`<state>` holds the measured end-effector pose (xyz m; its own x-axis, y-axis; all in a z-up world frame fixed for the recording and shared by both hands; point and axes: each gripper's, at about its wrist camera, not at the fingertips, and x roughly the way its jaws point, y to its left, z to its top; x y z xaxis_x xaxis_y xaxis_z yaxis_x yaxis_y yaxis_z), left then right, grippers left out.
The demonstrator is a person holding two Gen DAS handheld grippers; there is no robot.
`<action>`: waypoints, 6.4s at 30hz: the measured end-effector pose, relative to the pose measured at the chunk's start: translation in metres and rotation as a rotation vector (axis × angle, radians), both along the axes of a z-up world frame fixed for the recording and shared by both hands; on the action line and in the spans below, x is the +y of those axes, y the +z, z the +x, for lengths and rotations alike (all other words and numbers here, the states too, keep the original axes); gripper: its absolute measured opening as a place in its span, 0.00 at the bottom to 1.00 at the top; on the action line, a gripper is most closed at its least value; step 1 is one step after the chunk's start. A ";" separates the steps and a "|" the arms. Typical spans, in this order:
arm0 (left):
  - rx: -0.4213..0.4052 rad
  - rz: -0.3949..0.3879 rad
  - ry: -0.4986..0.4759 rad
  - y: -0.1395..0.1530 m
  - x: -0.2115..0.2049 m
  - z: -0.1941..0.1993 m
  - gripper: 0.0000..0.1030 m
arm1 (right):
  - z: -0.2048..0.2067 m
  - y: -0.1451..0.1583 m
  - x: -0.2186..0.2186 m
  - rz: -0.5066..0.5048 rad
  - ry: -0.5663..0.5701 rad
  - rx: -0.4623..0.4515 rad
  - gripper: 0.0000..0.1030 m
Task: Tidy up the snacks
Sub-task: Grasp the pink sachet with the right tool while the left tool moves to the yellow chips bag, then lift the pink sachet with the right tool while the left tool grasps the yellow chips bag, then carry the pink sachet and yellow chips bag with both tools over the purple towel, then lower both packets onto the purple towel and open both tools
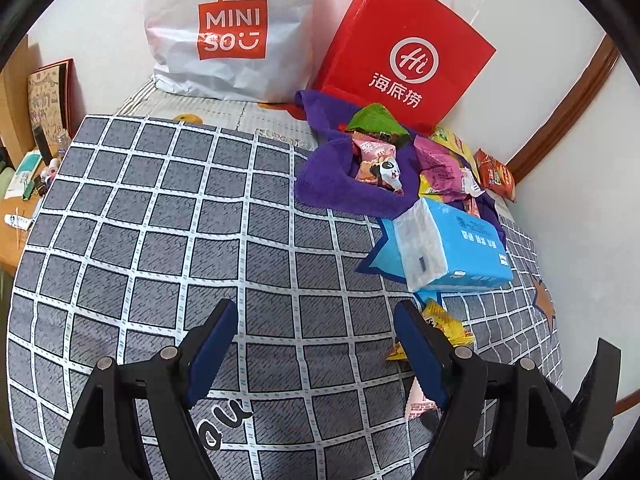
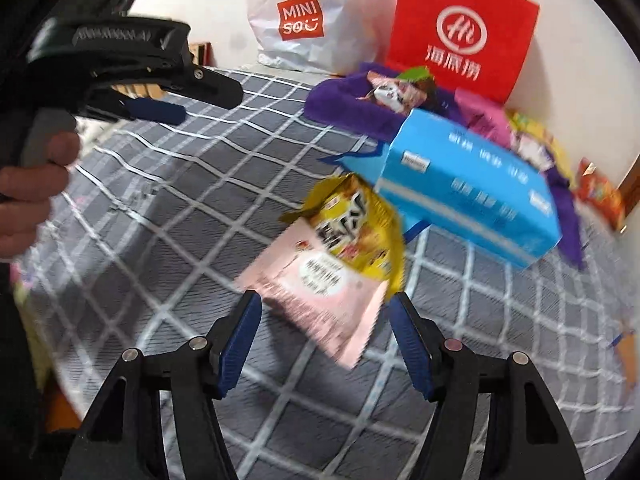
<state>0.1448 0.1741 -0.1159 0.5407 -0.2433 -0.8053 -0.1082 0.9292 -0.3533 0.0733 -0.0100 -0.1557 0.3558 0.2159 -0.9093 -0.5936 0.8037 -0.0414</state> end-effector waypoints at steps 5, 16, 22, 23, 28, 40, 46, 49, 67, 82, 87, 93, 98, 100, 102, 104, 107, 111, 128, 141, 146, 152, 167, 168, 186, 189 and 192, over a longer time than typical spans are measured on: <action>0.004 0.002 0.003 -0.001 0.002 -0.001 0.76 | 0.002 -0.003 0.009 -0.012 0.054 -0.023 0.64; -0.001 0.006 0.004 0.002 0.000 -0.002 0.76 | 0.015 -0.015 0.024 0.022 0.084 -0.005 0.70; 0.007 0.007 -0.002 -0.001 -0.005 -0.001 0.76 | 0.022 -0.021 0.024 0.107 0.070 0.044 0.80; 0.008 0.008 -0.004 -0.002 -0.005 -0.001 0.76 | 0.023 -0.021 0.025 0.115 0.066 0.049 0.80; 0.011 0.011 0.003 -0.003 -0.003 -0.004 0.76 | 0.014 -0.015 0.027 0.116 0.097 0.116 0.64; 0.024 0.024 0.015 -0.006 0.000 -0.006 0.76 | 0.008 -0.017 0.039 0.103 0.148 0.077 0.68; 0.035 0.043 0.028 -0.008 0.001 -0.008 0.76 | 0.009 -0.016 0.039 0.167 0.166 0.075 0.52; 0.037 0.048 0.025 -0.008 -0.002 -0.008 0.76 | 0.005 -0.012 0.032 0.174 0.159 0.067 0.48; -0.010 0.019 -0.186 -0.014 -0.102 0.015 0.78 | 0.002 0.015 -0.131 0.143 -0.228 -0.057 0.47; 0.031 0.206 -0.200 -0.040 -0.140 0.034 0.61 | 0.040 -0.018 -0.189 0.104 -0.445 -0.027 0.48; 0.008 0.189 -0.188 -0.038 -0.140 0.029 0.53 | 0.040 -0.020 -0.185 0.091 -0.440 -0.031 0.48; -0.003 0.152 -0.176 -0.030 -0.140 0.012 0.52 | 0.039 -0.019 -0.188 0.106 -0.443 -0.029 0.48; -0.008 0.157 -0.182 -0.023 -0.145 -0.010 0.52 | 0.037 -0.017 -0.186 0.103 -0.445 -0.048 0.48; -0.008 0.152 -0.182 -0.021 -0.145 -0.018 0.52 | 0.036 -0.016 -0.185 0.097 -0.444 -0.052 0.47; -0.007 0.153 -0.176 -0.018 -0.144 -0.025 0.52 | 0.036 -0.015 -0.186 0.105 -0.446 -0.049 0.47; -0.019 0.152 -0.171 -0.013 -0.142 -0.032 0.52 | 0.036 -0.013 -0.190 0.123 -0.456 -0.042 0.47; -0.036 0.154 -0.171 -0.005 -0.141 -0.042 0.52 | 0.031 -0.006 -0.196 0.142 -0.465 -0.043 0.47; -0.064 0.167 -0.169 0.009 -0.140 -0.052 0.52 | 0.022 0.012 -0.201 0.156 -0.478 -0.063 0.47; -0.123 0.118 -0.195 0.056 -0.145 -0.042 0.51 | 0.027 0.100 -0.183 0.156 -0.460 -0.184 0.47; -0.151 0.123 -0.174 0.088 -0.126 0.009 0.51 | 0.092 0.119 -0.153 0.199 -0.430 -0.175 0.47; -0.155 0.124 -0.171 0.096 -0.121 0.032 0.51 | 0.117 0.122 -0.145 0.218 -0.424 -0.160 0.47; -0.164 0.126 -0.162 0.106 -0.117 0.063 0.51 | 0.152 0.130 -0.133 0.226 -0.420 -0.169 0.47; -0.149 0.152 -0.110 0.107 -0.095 0.126 0.51 | 0.238 0.129 -0.105 0.277 -0.368 -0.158 0.47; -0.146 0.155 -0.110 0.106 -0.094 0.130 0.51 | 0.244 0.129 -0.103 0.279 -0.362 -0.157 0.47; -0.109 0.099 -0.134 0.064 -0.088 0.207 0.51 | 0.295 0.077 -0.116 0.197 -0.321 -0.078 0.47; -0.064 0.104 -0.133 0.048 -0.082 0.215 0.51 | 0.300 0.067 -0.121 0.197 -0.329 -0.049 0.47; -0.055 0.094 -0.106 0.041 -0.070 0.218 0.51 | 0.307 0.055 -0.126 0.201 -0.337 -0.005 0.47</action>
